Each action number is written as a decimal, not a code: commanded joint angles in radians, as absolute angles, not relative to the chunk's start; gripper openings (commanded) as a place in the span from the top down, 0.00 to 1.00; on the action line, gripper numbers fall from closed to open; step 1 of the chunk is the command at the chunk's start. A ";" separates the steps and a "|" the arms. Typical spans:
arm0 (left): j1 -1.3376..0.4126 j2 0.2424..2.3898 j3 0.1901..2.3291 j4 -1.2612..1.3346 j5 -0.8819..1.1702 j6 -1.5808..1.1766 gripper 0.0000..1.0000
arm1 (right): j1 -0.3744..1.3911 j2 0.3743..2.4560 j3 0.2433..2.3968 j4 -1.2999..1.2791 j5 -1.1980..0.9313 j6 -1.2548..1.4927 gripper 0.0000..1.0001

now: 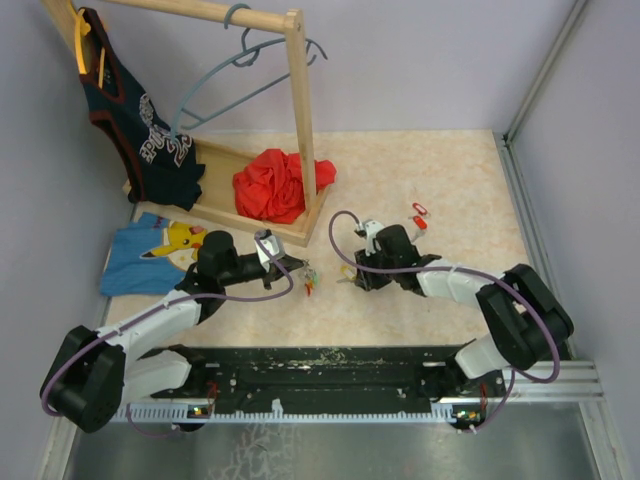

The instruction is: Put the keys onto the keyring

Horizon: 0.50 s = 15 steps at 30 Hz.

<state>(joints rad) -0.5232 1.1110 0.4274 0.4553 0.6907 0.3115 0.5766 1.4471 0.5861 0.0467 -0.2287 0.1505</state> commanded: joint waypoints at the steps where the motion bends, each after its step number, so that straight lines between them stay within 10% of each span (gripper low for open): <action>1: -0.520 1.100 0.431 0.468 0.704 0.319 1.00 | 0.586 1.432 0.687 -0.076 -0.231 0.153 0.66; 15: -0.521 1.101 0.436 0.463 0.709 0.321 1.00 | 0.587 1.540 0.909 -0.331 -0.221 0.139 0.70</action>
<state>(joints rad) -0.5232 1.1110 0.4274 0.4549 0.6910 0.3115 0.5789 1.5024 0.8352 -0.2623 -0.2134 0.1497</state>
